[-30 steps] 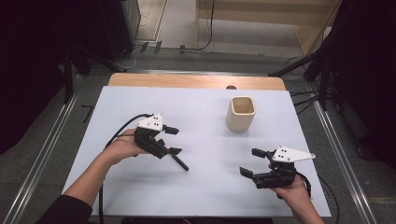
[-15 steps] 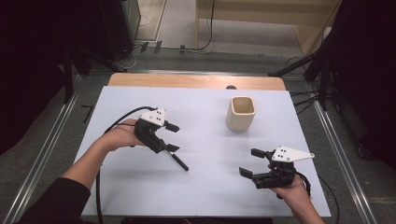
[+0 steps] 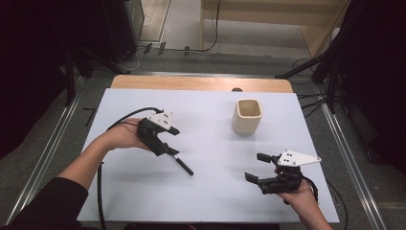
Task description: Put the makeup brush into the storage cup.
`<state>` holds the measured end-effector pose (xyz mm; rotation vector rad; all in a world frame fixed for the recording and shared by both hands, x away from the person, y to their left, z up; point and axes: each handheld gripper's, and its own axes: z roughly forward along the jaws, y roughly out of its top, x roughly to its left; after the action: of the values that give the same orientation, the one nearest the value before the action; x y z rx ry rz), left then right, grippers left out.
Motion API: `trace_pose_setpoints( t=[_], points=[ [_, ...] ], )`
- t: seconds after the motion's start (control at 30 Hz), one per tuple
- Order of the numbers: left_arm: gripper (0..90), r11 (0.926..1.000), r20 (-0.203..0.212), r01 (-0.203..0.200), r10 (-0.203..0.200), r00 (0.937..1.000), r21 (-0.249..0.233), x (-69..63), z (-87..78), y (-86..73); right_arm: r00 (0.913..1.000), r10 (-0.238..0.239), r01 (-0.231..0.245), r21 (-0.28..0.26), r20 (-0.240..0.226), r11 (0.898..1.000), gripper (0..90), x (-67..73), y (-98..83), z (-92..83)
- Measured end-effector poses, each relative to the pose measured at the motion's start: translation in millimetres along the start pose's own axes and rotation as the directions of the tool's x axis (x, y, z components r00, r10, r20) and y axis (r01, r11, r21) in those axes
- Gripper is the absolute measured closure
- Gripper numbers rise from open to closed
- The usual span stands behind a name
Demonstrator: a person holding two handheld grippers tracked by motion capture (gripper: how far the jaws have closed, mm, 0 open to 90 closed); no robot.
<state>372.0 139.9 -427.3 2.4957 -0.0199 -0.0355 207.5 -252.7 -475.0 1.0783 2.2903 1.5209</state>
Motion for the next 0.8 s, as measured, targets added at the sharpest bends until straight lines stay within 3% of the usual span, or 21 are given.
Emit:
trace_pose_setpoints(
  t=[0.33, 0.47, 0.6, 0.8],
  points=[
    [27.0, 0.994, -0.021, -0.076, 0.077, 0.9968, 0.079, -1.0, -3.9, 8.6, 1.0, -0.001, 0.001, 0.003, 0.0, 1.0, 14.7, 0.2, -0.2, 0.8],
    [28.8, 0.9841, -0.011, -0.132, 0.135, 0.9908, 0.119, -0.8, -4.2, 12.4, 1.0, -0.002, 0.002, 0.007, 0.002, 1.0, 14.7, 0.4, -0.3, 1.1],
    [28.8, 0.9766, 0.009, -0.159, 0.159, 0.9872, 0.145, 1.3, -5.5, 18.7, 1.0, -0.004, 0.004, 0.01, 0.0, 1.0, 14.7, 0.6, -0.2, 1.3],
    [28.5, 0.9574, 0.02, -0.22, 0.221, 0.9752, 0.186, 2.0, -9.1, 26.2, 1.0, -0.008, 0.008, 0.013, -0.001, 1.0, 14.6, 0.5, -0.1, 1.4]
  ],
)
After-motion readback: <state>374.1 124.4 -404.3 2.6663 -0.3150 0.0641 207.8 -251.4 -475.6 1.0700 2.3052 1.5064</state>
